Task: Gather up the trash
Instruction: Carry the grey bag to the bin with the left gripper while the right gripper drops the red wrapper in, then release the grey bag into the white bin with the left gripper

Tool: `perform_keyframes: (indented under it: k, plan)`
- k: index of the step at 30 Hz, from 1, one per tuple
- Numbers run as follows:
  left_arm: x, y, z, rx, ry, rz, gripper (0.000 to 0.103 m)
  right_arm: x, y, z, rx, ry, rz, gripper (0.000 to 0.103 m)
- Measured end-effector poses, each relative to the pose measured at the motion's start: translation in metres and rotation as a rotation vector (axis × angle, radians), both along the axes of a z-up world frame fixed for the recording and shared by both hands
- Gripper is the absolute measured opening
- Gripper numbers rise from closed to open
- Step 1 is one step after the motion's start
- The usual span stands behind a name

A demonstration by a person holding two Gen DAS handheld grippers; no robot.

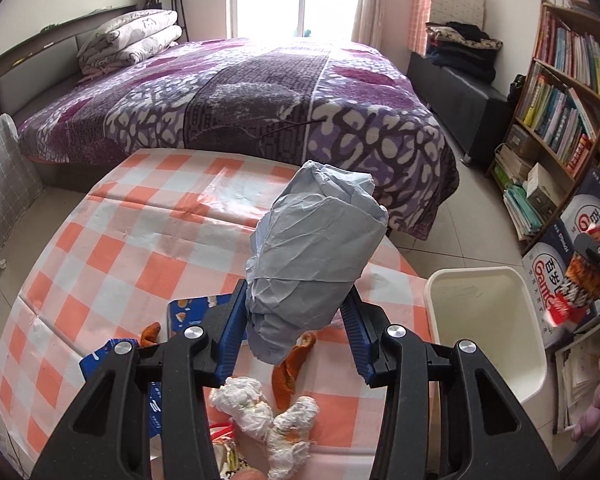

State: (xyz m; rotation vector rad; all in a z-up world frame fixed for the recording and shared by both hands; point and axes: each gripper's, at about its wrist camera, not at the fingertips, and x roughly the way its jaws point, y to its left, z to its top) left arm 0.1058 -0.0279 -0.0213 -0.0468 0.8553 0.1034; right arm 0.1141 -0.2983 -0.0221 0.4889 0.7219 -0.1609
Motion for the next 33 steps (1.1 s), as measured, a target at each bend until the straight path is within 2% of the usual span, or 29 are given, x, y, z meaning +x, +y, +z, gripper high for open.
perform_keyframes:
  k: [2,8,16,19,24,25,27,33]
  plan:
    - [0.000,-0.011,-0.003,0.000,0.006,-0.023,0.045,-0.005,-0.014,0.002,0.002,-0.006,-0.051,0.081]
    - [0.001,-0.049,-0.011,-0.032,0.044,-0.103,0.046,-0.016,-0.049,0.010,-0.003,-0.027,-0.161,0.095]
    - [0.006,-0.117,-0.028,-0.134,0.122,-0.201,0.046,-0.025,-0.082,0.014,-0.010,-0.038,-0.261,0.096]
    - [0.007,-0.143,-0.032,-0.146,0.145,-0.245,0.046,-0.031,-0.094,0.016,0.005,-0.052,-0.291,0.096]
    - [0.013,-0.169,-0.034,-0.206,0.171,-0.327,0.046,-0.038,-0.108,0.021,0.003,-0.080,-0.344,0.096]
    - [0.014,-0.172,-0.034,-0.219,0.182,-0.354,0.052,-0.038,-0.109,0.020,0.004,-0.081,-0.347,0.096]
    - [0.012,-0.178,-0.034,-0.209,0.187,-0.384,0.063,-0.037,-0.112,0.018,0.009,-0.074,-0.344,0.096]
    - [0.008,-0.153,-0.033,-0.115,0.186,-0.375,0.067,-0.032,-0.104,0.015,0.019,-0.053,-0.313,0.096]
